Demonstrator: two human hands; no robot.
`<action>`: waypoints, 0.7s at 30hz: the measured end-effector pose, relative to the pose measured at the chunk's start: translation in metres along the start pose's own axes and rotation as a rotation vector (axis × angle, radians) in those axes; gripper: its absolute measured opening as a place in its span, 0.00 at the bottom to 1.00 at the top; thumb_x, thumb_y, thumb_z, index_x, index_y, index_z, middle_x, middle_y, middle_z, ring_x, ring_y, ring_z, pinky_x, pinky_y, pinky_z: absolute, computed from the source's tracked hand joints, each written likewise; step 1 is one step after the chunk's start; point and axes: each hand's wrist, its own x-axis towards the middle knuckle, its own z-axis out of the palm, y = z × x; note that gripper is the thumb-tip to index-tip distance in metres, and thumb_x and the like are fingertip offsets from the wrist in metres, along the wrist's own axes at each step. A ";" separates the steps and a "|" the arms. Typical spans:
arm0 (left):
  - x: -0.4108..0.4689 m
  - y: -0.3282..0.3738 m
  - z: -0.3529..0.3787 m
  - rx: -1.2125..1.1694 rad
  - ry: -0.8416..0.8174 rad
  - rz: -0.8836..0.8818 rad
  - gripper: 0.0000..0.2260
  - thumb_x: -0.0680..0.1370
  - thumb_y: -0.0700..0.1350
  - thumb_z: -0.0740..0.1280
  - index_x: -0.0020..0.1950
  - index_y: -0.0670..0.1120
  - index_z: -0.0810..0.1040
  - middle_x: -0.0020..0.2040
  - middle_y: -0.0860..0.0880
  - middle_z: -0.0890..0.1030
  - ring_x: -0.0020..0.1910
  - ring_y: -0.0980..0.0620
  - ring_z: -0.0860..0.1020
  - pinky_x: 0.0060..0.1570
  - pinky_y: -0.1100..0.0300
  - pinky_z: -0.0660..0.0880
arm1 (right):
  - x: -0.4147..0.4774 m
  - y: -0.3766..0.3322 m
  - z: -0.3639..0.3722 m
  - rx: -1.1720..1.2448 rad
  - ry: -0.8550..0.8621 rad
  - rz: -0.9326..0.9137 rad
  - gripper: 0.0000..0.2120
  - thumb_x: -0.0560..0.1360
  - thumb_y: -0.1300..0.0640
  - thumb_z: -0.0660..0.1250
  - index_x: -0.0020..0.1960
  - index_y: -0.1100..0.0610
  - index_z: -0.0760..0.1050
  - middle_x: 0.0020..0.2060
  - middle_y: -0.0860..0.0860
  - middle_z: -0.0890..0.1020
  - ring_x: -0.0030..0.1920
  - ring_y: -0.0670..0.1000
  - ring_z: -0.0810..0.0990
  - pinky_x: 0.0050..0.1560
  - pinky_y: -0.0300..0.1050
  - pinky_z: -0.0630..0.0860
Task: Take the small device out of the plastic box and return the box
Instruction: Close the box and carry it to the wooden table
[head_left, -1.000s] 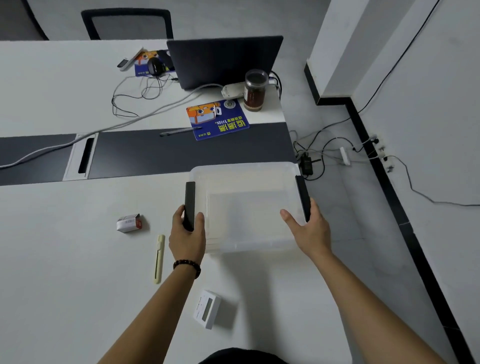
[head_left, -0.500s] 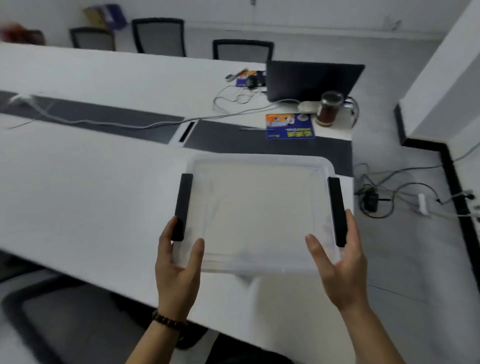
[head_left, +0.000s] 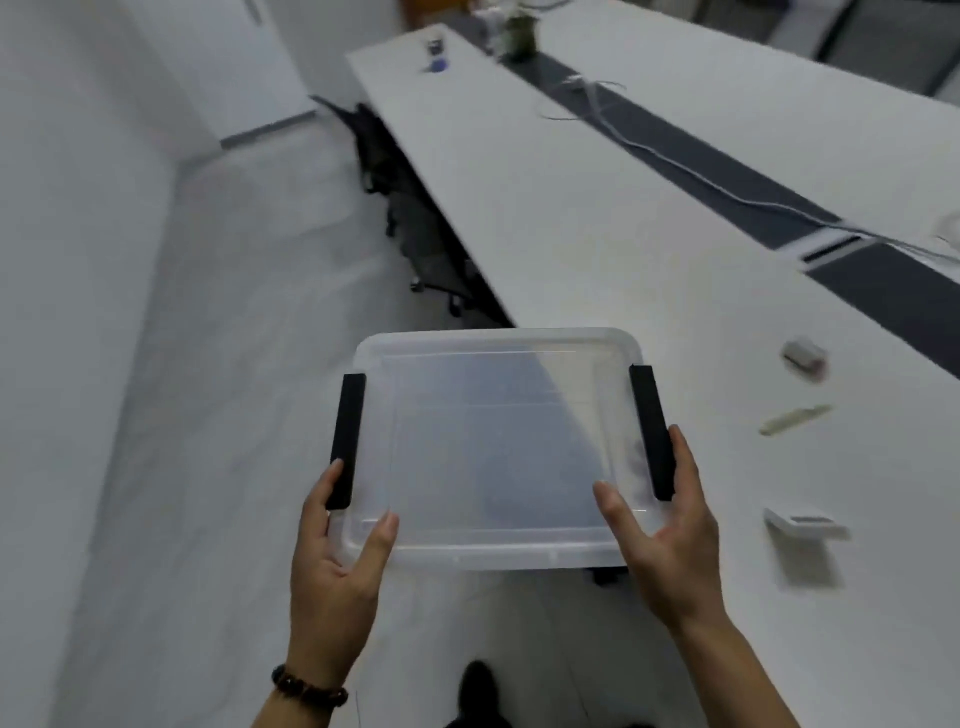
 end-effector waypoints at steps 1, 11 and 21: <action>0.004 -0.010 -0.021 -0.011 0.047 -0.012 0.29 0.75 0.41 0.72 0.72 0.56 0.68 0.69 0.58 0.73 0.64 0.75 0.69 0.59 0.80 0.65 | 0.001 -0.011 0.024 -0.008 -0.047 -0.028 0.49 0.66 0.34 0.70 0.81 0.49 0.56 0.76 0.43 0.65 0.74 0.42 0.64 0.70 0.39 0.62; 0.090 -0.115 -0.223 -0.110 0.355 -0.131 0.30 0.74 0.43 0.73 0.71 0.62 0.67 0.67 0.71 0.70 0.69 0.68 0.67 0.68 0.60 0.63 | 0.004 -0.120 0.285 0.006 -0.308 -0.197 0.48 0.66 0.36 0.71 0.80 0.47 0.56 0.68 0.25 0.63 0.64 0.20 0.62 0.67 0.33 0.63; 0.293 -0.165 -0.249 -0.127 0.275 -0.044 0.29 0.74 0.42 0.74 0.73 0.54 0.69 0.70 0.62 0.72 0.68 0.71 0.68 0.62 0.76 0.65 | 0.112 -0.153 0.426 0.031 -0.220 -0.173 0.50 0.64 0.34 0.68 0.81 0.48 0.54 0.70 0.33 0.64 0.62 0.18 0.61 0.60 0.18 0.60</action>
